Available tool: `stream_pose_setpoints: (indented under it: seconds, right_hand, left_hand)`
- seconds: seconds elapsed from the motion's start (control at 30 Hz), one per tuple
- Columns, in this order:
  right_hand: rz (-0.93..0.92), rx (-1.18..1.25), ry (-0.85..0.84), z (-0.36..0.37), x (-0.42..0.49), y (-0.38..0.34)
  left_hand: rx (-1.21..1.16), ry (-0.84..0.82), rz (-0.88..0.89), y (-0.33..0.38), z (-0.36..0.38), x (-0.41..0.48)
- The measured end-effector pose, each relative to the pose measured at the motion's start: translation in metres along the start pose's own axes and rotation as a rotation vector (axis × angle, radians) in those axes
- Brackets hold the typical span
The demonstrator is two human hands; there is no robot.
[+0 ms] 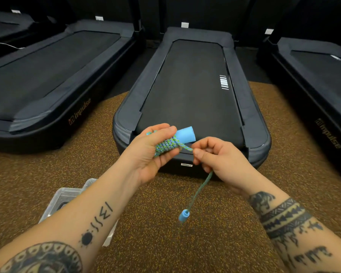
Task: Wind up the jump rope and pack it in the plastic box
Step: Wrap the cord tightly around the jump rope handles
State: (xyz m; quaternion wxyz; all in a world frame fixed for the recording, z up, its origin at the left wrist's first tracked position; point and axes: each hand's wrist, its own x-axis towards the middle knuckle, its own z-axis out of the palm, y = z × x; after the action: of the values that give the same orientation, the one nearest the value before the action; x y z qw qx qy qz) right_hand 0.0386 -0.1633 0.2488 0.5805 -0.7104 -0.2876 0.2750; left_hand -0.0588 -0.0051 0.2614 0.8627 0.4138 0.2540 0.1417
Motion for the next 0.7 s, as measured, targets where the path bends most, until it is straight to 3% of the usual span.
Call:
stream_pose_setpoints:
  seconds: [0.2, 0.3, 0.57, 0.7]
  right_hand:
    - [0.155, 0.08, 0.036, -0.007, 0.006, -0.001]
    - [0.147, 0.085, 0.03, -0.009, 0.006, -0.003]
    - [-0.039, -0.119, 0.029, -0.008, 0.001, -0.018]
    - [-0.094, -0.03, 0.033, -0.007, -0.002, -0.024]
  left_hand:
    - [0.266, -0.248, -0.121, 0.001, 0.002, -0.011]
    - [0.479, -0.302, -0.148, -0.007, 0.002, -0.012]
    - [0.662, -0.185, -0.026, -0.024, 0.004, -0.004]
    - [0.368, 0.005, -0.008, -0.02, 0.006, 0.001]
